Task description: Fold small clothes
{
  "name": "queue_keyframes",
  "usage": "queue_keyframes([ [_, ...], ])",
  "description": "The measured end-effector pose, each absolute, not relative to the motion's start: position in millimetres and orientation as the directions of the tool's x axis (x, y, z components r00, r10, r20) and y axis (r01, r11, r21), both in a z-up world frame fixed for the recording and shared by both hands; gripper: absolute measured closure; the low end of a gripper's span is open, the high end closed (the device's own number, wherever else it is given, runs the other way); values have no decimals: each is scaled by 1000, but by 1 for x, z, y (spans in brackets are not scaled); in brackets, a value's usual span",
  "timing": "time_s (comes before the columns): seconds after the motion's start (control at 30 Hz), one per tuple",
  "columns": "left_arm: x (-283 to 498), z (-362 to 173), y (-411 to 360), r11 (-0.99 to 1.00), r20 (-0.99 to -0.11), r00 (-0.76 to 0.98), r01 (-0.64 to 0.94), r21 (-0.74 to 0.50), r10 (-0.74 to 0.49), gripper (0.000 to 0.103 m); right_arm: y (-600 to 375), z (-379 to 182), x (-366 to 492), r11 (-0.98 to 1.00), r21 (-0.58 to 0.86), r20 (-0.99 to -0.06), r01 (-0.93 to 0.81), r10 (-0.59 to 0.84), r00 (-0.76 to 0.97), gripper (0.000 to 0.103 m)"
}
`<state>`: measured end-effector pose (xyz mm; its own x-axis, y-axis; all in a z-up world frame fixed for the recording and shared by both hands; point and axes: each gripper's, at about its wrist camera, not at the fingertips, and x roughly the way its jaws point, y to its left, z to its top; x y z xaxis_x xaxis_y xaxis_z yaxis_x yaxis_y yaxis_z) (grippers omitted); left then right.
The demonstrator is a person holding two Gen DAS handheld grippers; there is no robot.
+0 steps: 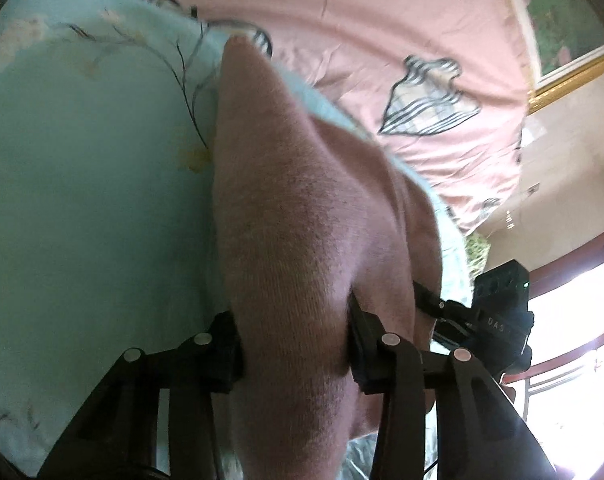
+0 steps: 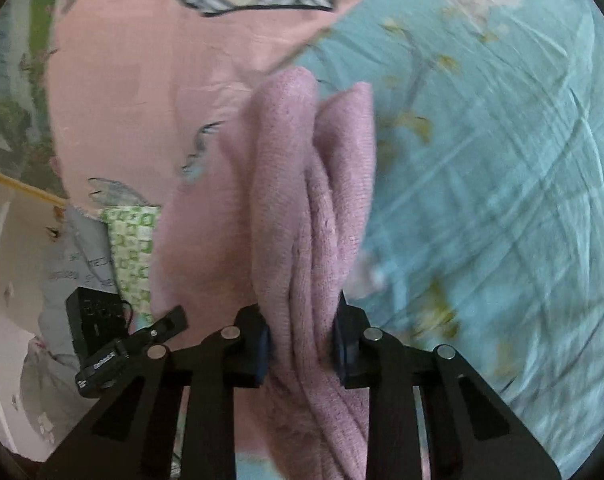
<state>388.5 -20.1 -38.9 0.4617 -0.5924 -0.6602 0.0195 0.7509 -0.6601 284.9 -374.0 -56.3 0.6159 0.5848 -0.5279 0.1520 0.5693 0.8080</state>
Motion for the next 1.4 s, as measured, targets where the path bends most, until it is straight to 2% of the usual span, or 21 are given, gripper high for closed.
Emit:
queue_keyframes([
  [0.13,351,-9,21,747,-633,521,12,-665,-572,63,-342,-29,269,544,835,-471,77,637,610,77],
  [0.4,261,12,96,809,-679,571,-43,-586,-461,63,-244,-17,258,532,844,-429,-68,747,508,77],
  [0.53,235,-7,117,808,-699,568,-96,-581,-435,63,-202,-31,262,535,840,-448,-91,778,441,78],
  [0.63,228,-36,126,823,-749,528,-153,-547,-400,63,-183,-50,267,565,822,-497,-71,773,394,78],
  [0.7,225,-54,130,826,-772,507,-186,-531,-382,61,-181,-64,268,607,793,-547,-54,748,377,78],
  [0.77,224,-60,133,807,-756,520,-195,-558,-397,55,-184,-75,269,599,800,-546,-35,751,371,78],
  [0.83,229,-59,126,820,-764,521,-192,-539,-381,52,-185,-79,268,619,784,-562,-45,739,371,78],
  [0.93,229,-54,121,848,-792,505,-196,-493,-343,41,-181,-79,269,628,778,-575,-26,728,374,76],
  [1.07,229,-42,118,866,-810,494,-200,-459,-316,39,-179,-67,268,647,762,-596,7,697,398,66],
  [1.17,218,-28,122,892,-820,508,-194,-408,-265,39,-192,-53,256,665,746,-608,35,657,446,66],
  [1.3,205,2,125,899,-780,572,-156,-409,-256,41,-200,-16,241,690,724,-576,3,602,553,66],
  [1.4,218,19,117,881,-720,608,-69,-467,-334,43,-184,7,247,682,727,-538,-74,633,557,67],
])
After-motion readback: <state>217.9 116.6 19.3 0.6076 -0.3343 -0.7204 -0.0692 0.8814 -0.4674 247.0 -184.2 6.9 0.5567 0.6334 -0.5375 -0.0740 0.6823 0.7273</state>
